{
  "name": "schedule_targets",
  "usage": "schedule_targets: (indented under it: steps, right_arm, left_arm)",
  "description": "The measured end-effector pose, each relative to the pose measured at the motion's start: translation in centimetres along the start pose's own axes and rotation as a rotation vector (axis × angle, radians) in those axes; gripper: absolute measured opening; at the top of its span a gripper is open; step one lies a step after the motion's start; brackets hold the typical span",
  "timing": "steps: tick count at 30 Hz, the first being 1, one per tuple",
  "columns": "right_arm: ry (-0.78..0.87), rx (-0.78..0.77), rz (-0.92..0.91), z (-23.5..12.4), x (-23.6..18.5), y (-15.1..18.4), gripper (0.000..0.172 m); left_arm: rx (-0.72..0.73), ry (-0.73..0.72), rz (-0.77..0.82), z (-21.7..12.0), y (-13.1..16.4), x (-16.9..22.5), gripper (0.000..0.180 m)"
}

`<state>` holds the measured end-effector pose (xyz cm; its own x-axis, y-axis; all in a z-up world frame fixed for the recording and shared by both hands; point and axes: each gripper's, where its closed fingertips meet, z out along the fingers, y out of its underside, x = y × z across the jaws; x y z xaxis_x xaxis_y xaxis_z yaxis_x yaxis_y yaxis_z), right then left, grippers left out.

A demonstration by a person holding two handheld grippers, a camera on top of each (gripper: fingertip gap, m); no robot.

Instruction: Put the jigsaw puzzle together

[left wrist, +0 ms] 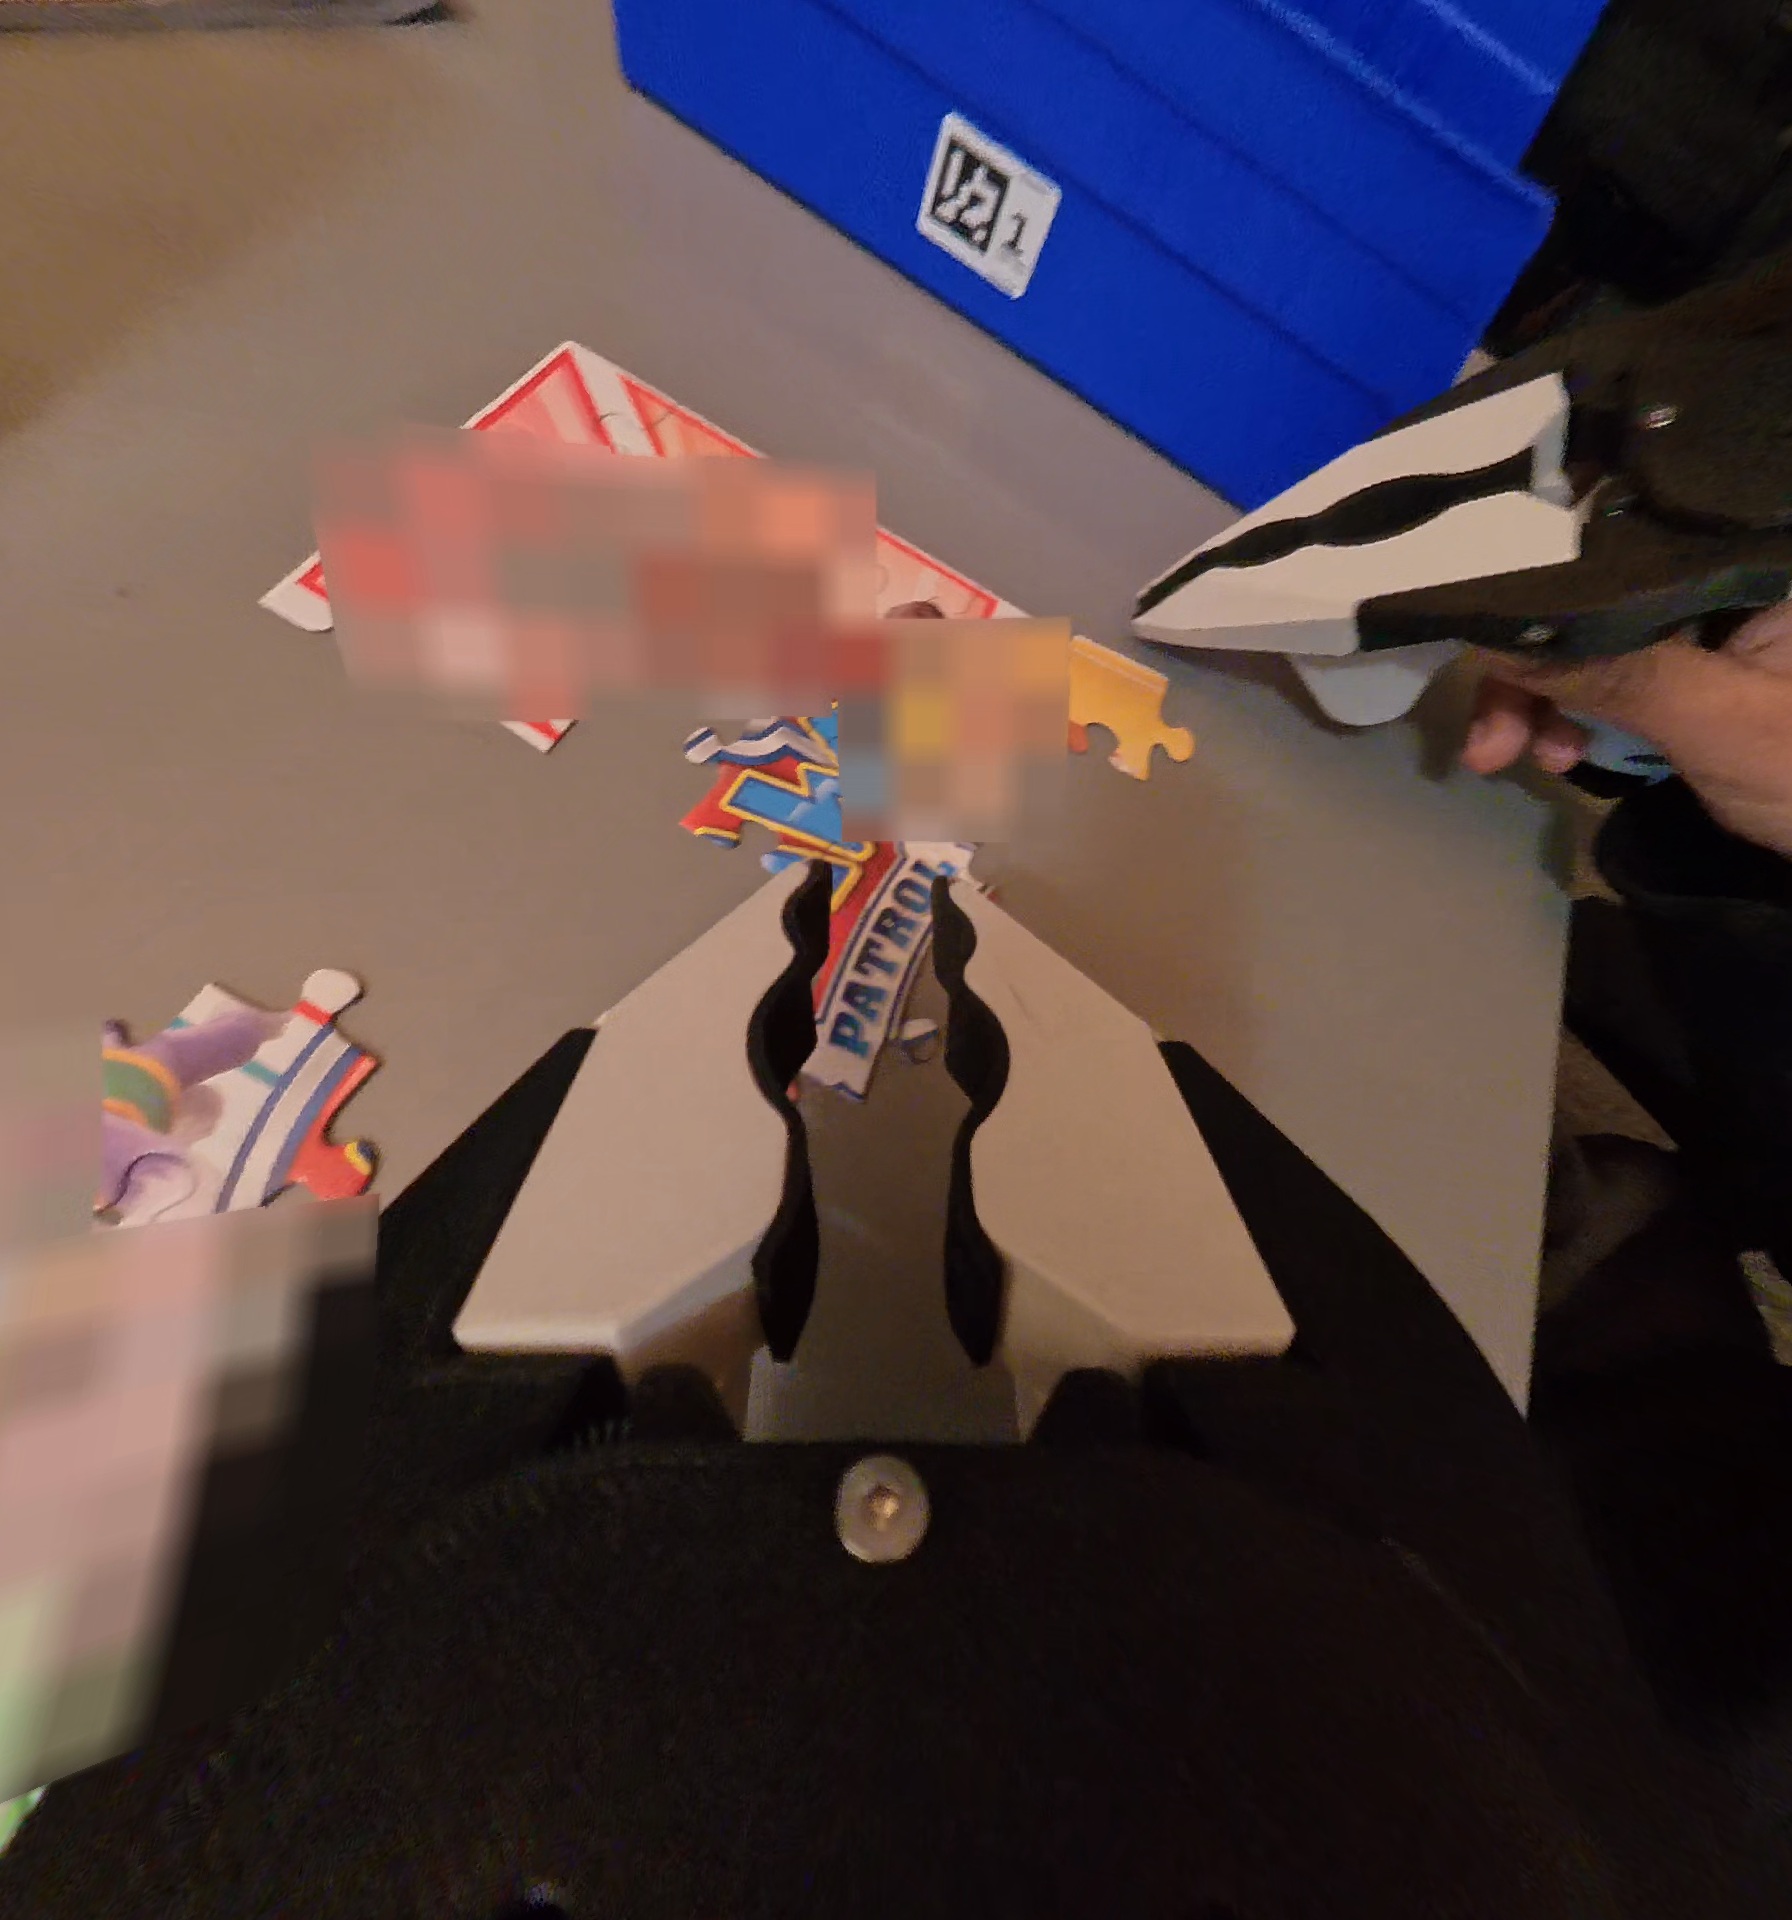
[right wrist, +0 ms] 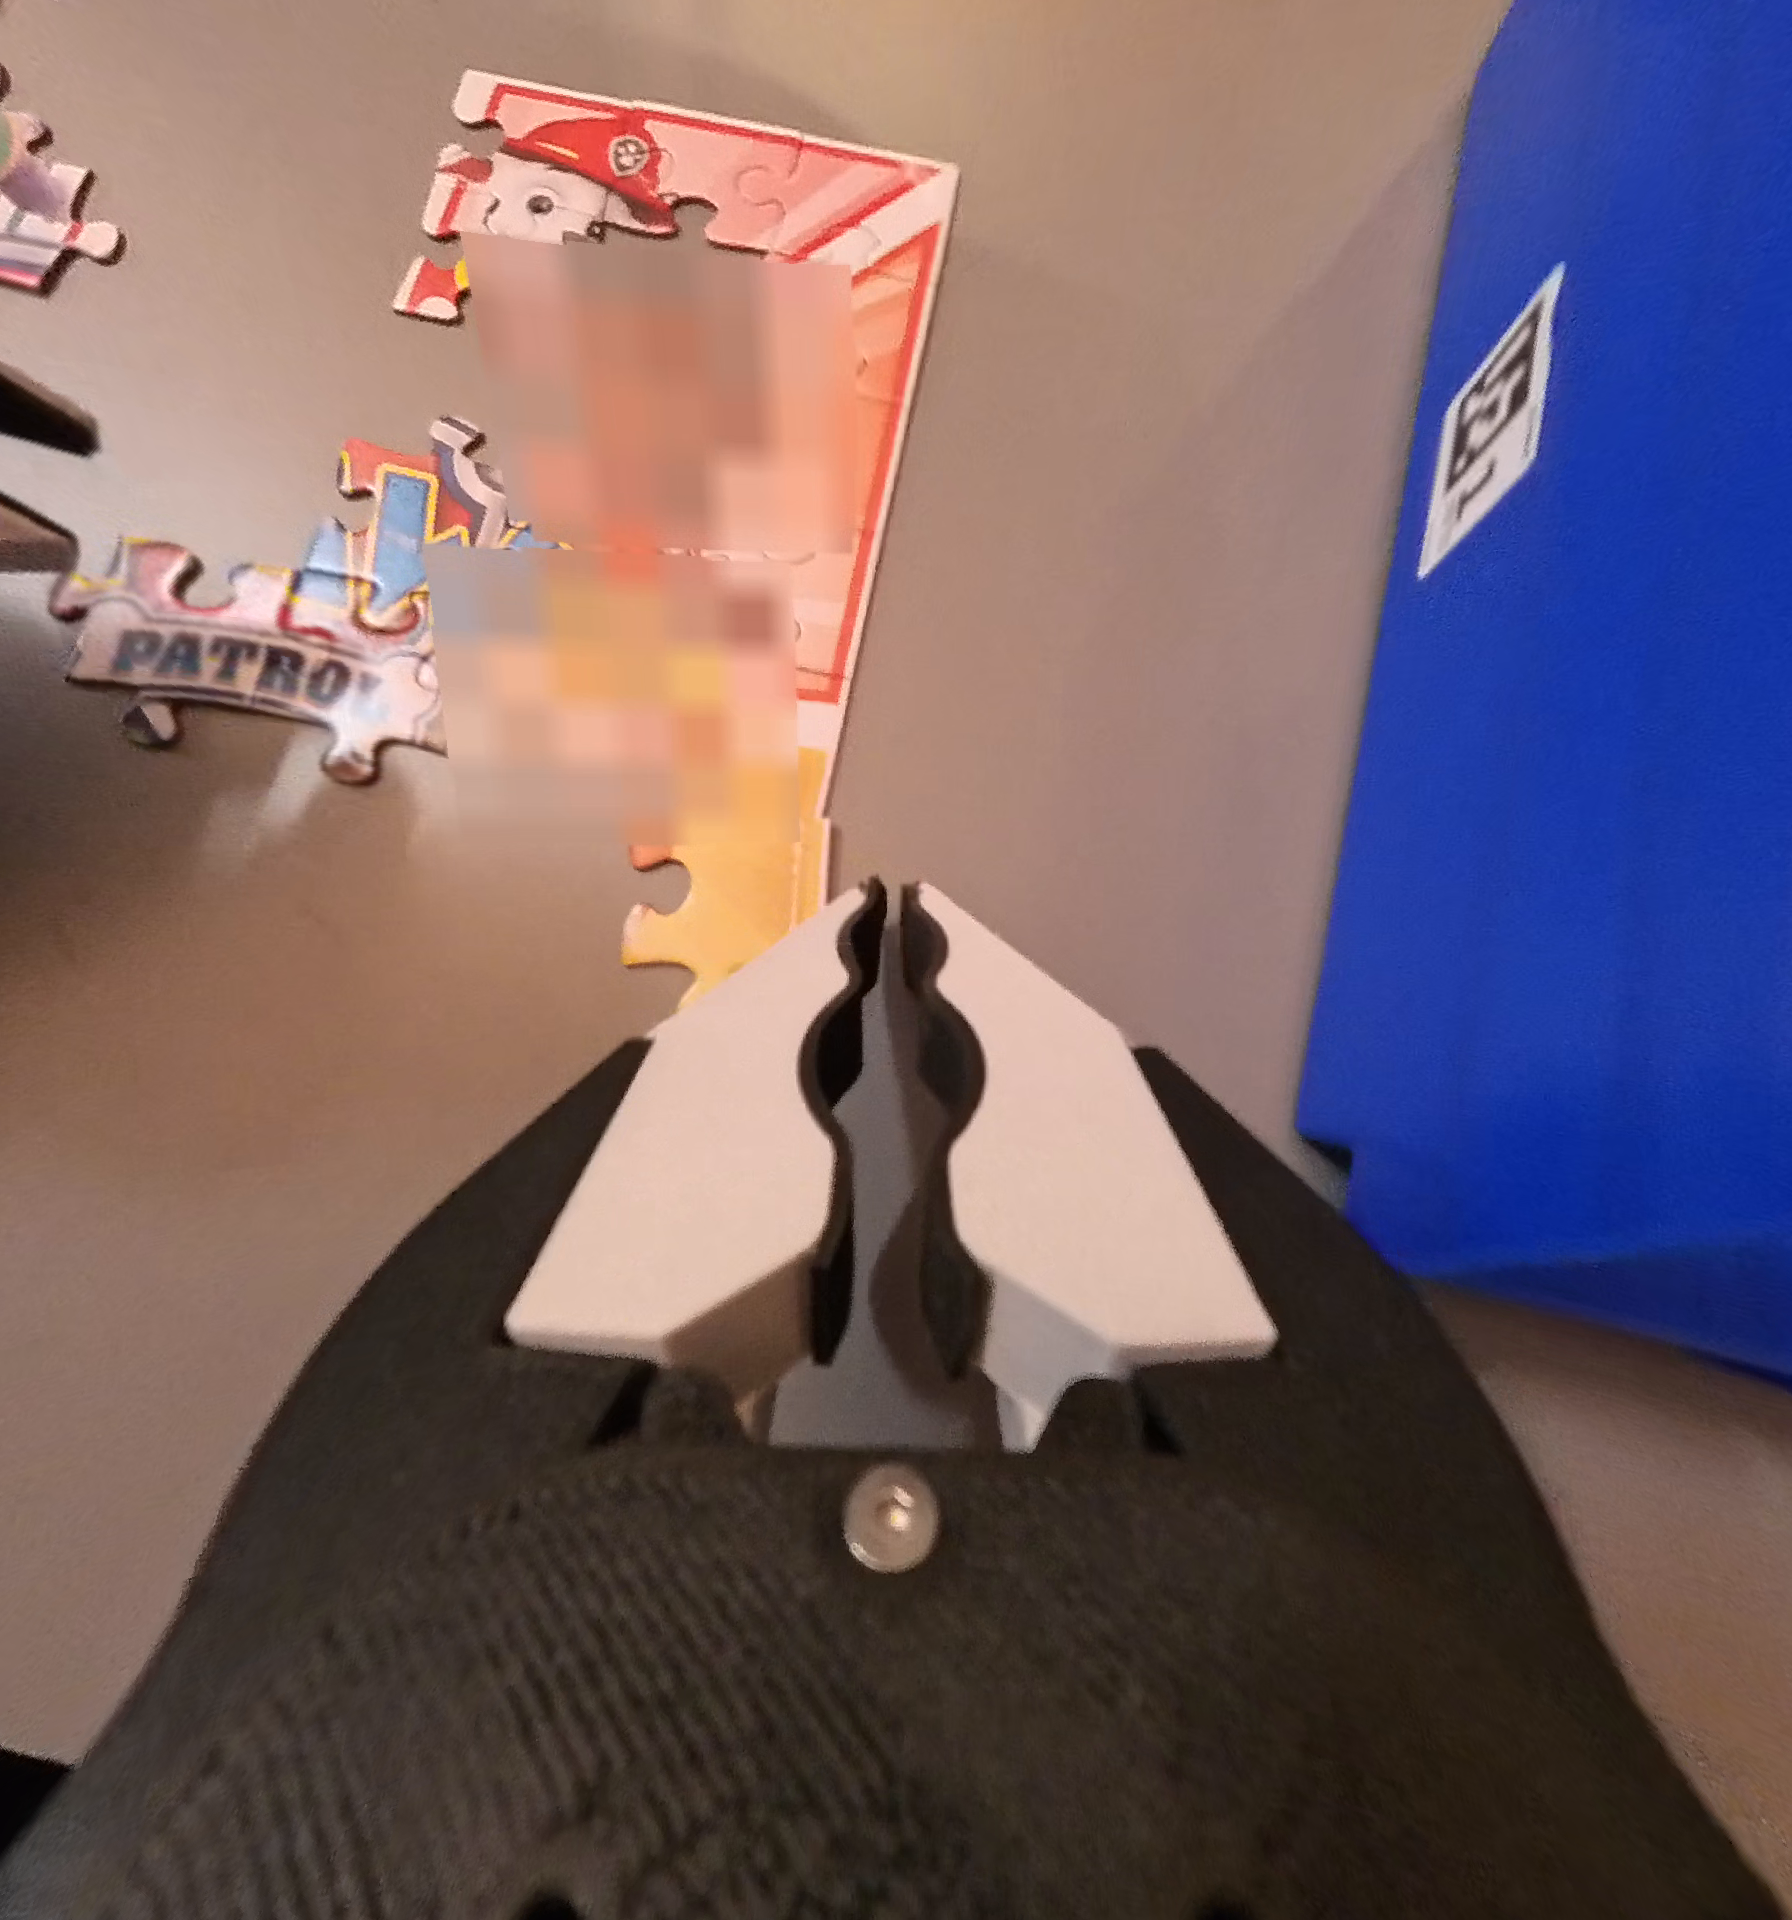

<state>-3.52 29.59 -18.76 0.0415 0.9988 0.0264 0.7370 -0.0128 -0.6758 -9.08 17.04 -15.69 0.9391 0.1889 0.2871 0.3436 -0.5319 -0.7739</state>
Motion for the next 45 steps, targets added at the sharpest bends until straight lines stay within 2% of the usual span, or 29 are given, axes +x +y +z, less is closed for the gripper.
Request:
schedule_targets:
  steps: [5, 17, 27, 36, 42, 45]
  right_arm:
    - [-0.050, 0.011, 0.030, 0.1, -0.8, 0.5, 0.000]
    - [-0.046, -0.017, 0.010, -0.2, -1.3, 0.8, 0.003]
    - [-0.071, -0.036, 0.022, -0.4, -1.9, 1.1, 0.000]
    - [-0.075, -0.019, 0.044, -0.3, -1.8, 1.0, 0.000]
    - [-0.110, 0.036, 0.053, -0.4, -2.0, -0.2, 0.013]
    - [-0.128, 0.009, 0.048, 0.0, -2.4, 0.3, 0.021]
  left_arm:
    - [-0.078, -0.050, -0.002, 0.7, 1.3, -0.9, 0.019]
    - [-0.153, -0.023, -0.012, 1.5, 2.7, -0.4, 0.019]
    - [-0.156, -0.062, -0.002, 1.5, 2.9, -0.9, 0.009]
    - [-0.154, -0.064, 0.003, 1.5, 3.0, -0.9, 0.009]
    - [-0.154, -0.062, 0.000, 1.5, 3.0, -0.9, 0.008]
    - [-0.154, -0.061, 0.000, 1.5, 3.0, -0.9, 0.008]
